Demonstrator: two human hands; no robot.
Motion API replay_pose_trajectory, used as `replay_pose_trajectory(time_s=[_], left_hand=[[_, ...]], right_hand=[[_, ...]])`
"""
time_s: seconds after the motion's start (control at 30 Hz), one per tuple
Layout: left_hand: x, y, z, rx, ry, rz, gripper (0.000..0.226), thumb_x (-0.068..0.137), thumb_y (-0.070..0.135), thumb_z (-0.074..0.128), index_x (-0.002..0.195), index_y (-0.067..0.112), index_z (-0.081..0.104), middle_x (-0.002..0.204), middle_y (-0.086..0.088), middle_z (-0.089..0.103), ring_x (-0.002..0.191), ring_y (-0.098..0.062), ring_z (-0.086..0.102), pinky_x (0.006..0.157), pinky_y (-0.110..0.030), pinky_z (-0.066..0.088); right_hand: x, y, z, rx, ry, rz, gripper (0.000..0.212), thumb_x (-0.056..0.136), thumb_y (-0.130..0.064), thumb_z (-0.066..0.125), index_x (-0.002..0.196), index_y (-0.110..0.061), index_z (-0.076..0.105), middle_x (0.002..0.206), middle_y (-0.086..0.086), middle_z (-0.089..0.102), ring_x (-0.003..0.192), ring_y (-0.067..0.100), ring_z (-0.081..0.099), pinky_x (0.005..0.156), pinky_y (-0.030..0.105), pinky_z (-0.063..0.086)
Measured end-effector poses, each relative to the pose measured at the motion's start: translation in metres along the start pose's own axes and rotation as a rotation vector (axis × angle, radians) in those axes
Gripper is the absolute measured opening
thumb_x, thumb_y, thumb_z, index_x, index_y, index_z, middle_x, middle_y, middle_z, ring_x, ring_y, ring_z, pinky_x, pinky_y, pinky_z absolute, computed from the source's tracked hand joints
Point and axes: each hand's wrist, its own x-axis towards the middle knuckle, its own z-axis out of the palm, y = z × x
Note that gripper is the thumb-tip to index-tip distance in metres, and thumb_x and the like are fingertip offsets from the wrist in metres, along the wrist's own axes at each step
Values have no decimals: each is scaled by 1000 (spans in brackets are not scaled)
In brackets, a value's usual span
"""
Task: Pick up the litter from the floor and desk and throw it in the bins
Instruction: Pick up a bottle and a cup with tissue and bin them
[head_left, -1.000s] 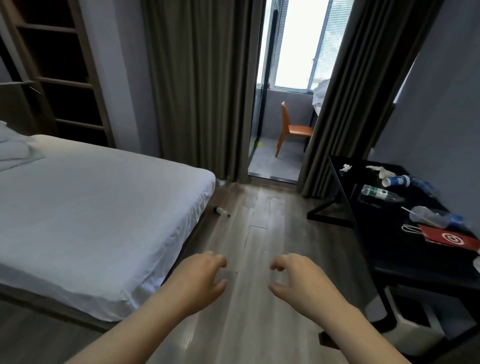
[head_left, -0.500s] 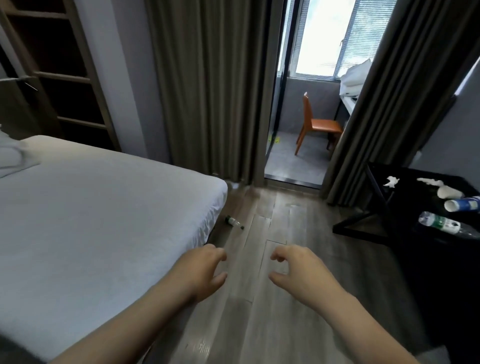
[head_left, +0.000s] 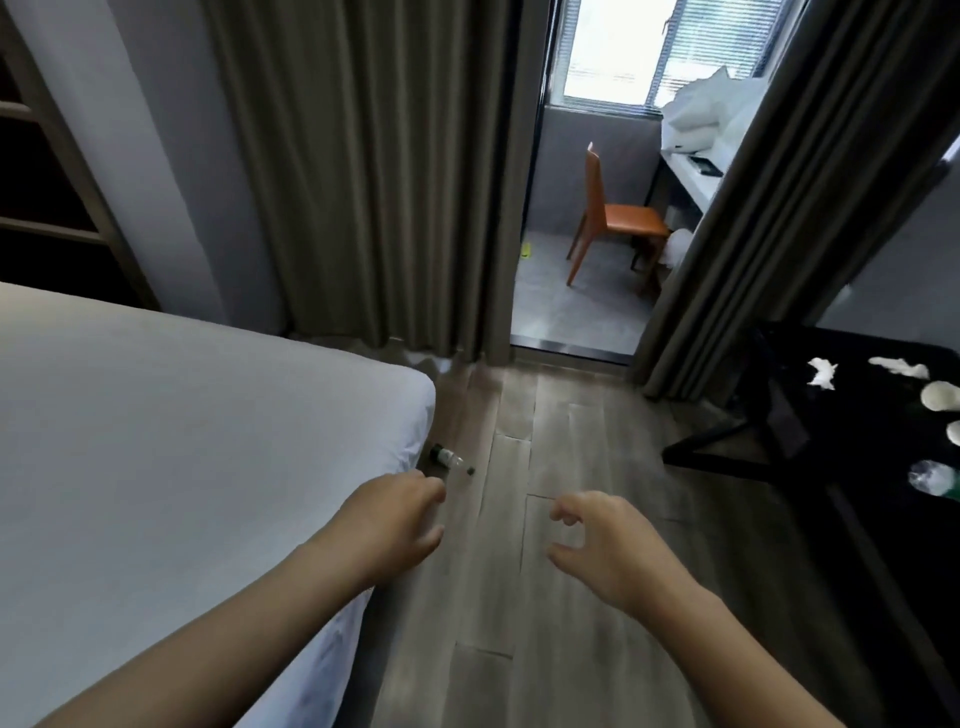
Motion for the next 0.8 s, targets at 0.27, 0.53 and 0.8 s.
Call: replay_pose_trajectory(time_s=[0.27,0.53,0.8], left_hand=[[123,-64,3,-38,-87,35,31,92,37,51,119,21,54,118,2,57,106,-17,55,84,-27,43],[264,-99,8,-9,-173,-14,33,93,33,50,119,14,53,120,-4,59,107,-22,57,90,-36,46],[391,-133,9,-86,-178,-79,39,92,38,52,127,21,49,126,-1,55,112,-21,55,89,-29,45]], right_hand=[[119,11,-3,20,-56,108,43,85,-41,63,125,-25,58,124,-6,58,116,11,53,94,26,45],[261,60,-12,54,-92,119,41,85,-39,62,123,-23,58,120,-4,59,113,13,52,92,25,44],[397,102,-28,59,-158,121,46,84,-40,65,126,-25,56,122,-5,58,113,12,53,89,24,43]])
